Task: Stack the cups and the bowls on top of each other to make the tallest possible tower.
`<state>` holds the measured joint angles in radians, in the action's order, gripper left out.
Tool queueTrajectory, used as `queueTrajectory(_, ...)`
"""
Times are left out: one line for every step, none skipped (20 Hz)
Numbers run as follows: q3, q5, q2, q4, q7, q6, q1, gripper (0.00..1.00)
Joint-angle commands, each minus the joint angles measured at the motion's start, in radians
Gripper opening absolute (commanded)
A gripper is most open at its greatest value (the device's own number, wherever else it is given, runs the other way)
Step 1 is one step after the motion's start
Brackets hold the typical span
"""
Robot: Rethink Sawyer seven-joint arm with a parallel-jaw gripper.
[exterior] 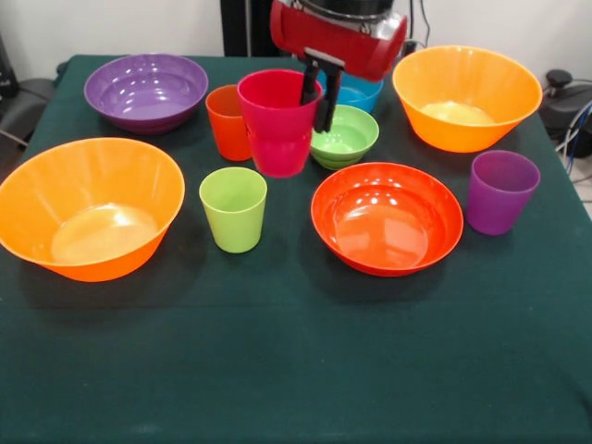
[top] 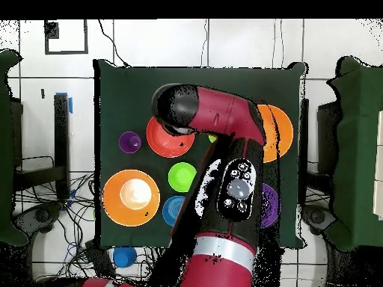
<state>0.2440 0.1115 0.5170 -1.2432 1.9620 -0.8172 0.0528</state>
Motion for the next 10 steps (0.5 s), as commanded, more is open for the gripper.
queueTrajectory(-0.051, 0.016, -0.171, 0.247, 0.197, -0.118, -0.017, 0.0)
queueTrajectory(-0.048, 0.014, -0.187, 0.27, 0.2, -0.117, -0.017, 0.0)
queueTrajectory(-0.053, 0.015, -0.205, 0.296, 0.199, -0.122, -0.014, 0.0)
queueTrajectory(-0.057, 0.015, -0.22, 0.316, 0.196, -0.12, -0.01, 0.0)
queueTrajectory(-0.061, 0.017, -0.238, 0.339, 0.195, -0.122, -0.008, 0.0)
queueTrajectory(-0.063, 0.02, -0.25, 0.353, 0.197, -0.12, -0.007, 0.0)
queueTrajectory(-0.062, 0.022, -0.259, 0.361, 0.203, -0.114, -0.01, 0.0)
queueTrajectory(-0.06, 0.025, -0.268, 0.371, 0.208, -0.112, -0.011, 0.0)
queueTrajectory(-0.058, 0.027, -0.269, 0.368, 0.209, -0.106, -0.013, 0.0)
queueTrajectory(-0.054, 0.029, -0.279, 0.381, 0.21, -0.107, -0.014, 0.0)
